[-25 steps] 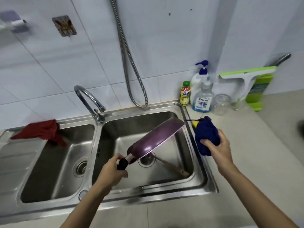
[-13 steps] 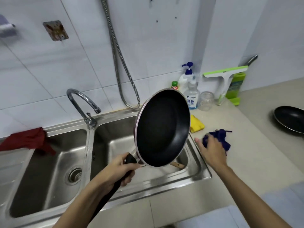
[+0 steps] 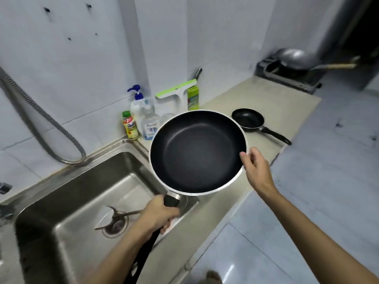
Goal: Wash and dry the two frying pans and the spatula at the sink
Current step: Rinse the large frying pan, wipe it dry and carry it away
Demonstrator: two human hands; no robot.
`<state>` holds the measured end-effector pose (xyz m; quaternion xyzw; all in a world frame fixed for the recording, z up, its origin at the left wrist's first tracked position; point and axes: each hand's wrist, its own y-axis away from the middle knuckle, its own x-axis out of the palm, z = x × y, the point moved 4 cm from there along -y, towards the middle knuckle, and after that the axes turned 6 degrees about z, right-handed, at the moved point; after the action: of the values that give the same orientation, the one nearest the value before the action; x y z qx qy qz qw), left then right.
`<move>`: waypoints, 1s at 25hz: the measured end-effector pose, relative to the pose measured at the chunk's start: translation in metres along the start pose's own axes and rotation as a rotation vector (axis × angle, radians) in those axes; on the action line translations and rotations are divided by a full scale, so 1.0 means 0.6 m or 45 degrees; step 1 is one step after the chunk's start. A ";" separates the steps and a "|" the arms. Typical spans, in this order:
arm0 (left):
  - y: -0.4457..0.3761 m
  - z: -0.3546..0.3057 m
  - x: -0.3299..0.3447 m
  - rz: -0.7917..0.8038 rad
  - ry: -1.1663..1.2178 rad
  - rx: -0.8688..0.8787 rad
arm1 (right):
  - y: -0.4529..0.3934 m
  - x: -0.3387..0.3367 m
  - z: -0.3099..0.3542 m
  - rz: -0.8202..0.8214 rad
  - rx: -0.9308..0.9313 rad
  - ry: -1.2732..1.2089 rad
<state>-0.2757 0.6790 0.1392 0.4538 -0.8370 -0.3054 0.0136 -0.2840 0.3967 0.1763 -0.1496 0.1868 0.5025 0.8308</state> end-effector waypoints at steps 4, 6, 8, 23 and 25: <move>-0.077 -0.075 0.112 0.059 -0.251 0.140 | 0.010 -0.152 -0.069 -0.185 0.119 0.013; -0.107 -0.121 0.176 0.153 -0.293 0.180 | 0.012 -0.226 -0.112 -0.301 0.176 -0.067; -0.140 -0.163 0.245 0.231 -0.322 0.188 | 0.003 -0.297 -0.158 -0.381 0.226 -0.119; -0.449 -0.468 0.638 0.304 -0.519 0.213 | -0.272 -0.694 -0.464 -0.364 0.387 -0.237; -0.514 -0.503 0.655 0.304 -0.536 0.204 | -0.341 -0.712 -0.497 -0.339 0.391 -0.249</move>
<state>-0.1842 0.1027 0.1230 0.2778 -0.8907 -0.3219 -0.1609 -0.3311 -0.1586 0.1216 0.0046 0.1582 0.3662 0.9170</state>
